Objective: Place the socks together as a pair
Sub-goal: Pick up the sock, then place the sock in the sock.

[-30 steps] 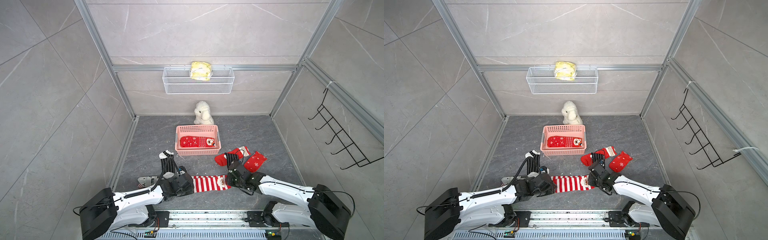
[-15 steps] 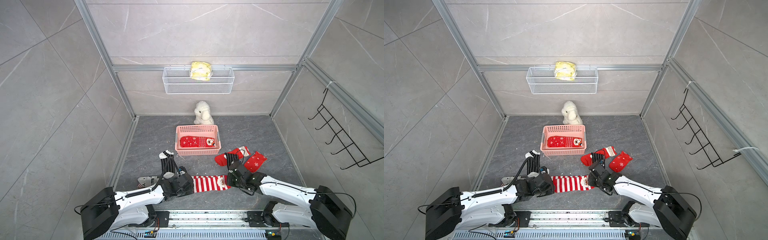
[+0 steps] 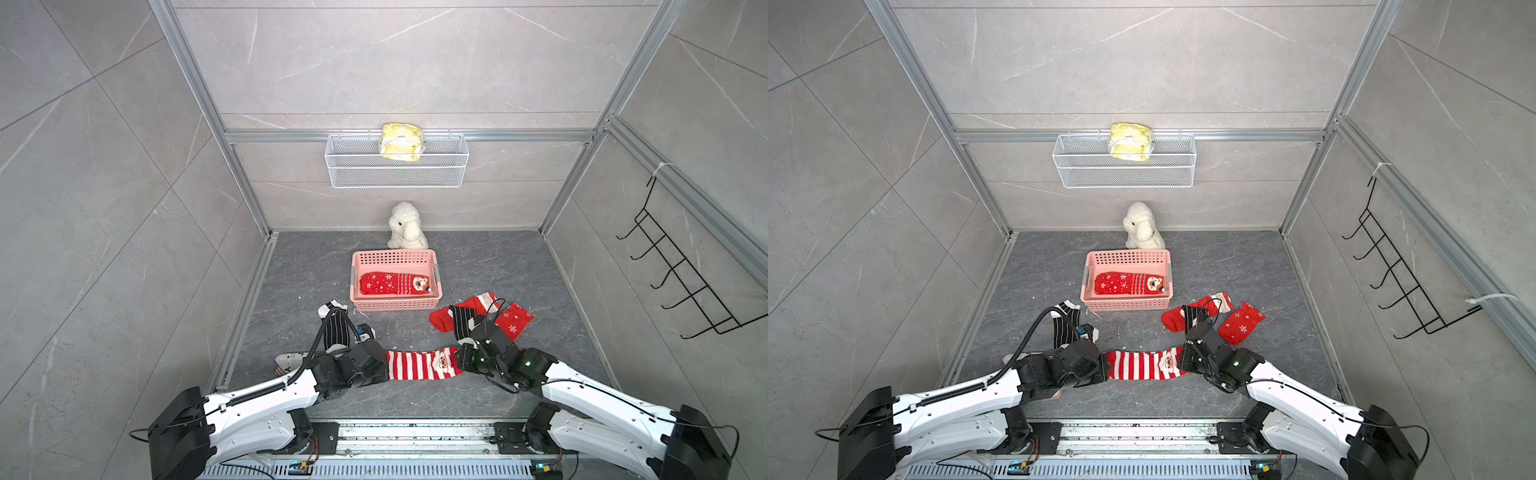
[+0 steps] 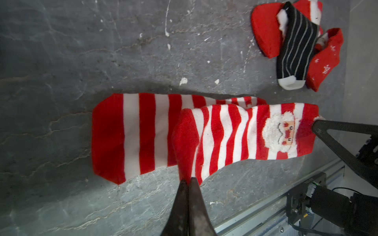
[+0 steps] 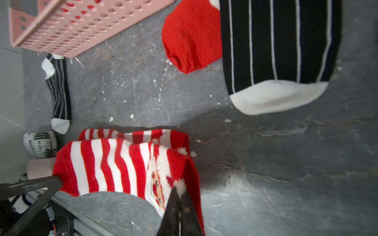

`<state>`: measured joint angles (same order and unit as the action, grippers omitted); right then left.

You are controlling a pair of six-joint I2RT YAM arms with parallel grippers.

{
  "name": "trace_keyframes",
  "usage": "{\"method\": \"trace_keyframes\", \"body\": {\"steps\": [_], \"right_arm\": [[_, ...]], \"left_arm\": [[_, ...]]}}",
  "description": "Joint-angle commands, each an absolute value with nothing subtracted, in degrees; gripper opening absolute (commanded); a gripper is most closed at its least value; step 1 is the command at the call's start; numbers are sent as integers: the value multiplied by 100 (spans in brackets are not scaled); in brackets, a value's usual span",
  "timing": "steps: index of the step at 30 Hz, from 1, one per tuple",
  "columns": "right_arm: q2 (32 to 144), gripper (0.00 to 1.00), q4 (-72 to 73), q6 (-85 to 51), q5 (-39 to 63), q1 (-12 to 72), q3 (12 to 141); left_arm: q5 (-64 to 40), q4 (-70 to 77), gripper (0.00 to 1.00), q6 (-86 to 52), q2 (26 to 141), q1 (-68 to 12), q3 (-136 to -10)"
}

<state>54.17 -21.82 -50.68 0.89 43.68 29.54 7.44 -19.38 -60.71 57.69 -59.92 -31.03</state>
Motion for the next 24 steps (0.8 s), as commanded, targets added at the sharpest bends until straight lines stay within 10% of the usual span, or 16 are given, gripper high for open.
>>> {"method": "trace_keyframes", "body": {"steps": [1, 24], "right_arm": [[5138, 0, -2547, -5164, 165, 4470, 3257], [6579, 0, -1324, -5191, -482, 5192, 3428]], "left_arm": [[915, -2485, 0, -5652, 5461, -6021, -3429], [2320, -3258, 0, -5317, 5581, -6013, -3517]]}}
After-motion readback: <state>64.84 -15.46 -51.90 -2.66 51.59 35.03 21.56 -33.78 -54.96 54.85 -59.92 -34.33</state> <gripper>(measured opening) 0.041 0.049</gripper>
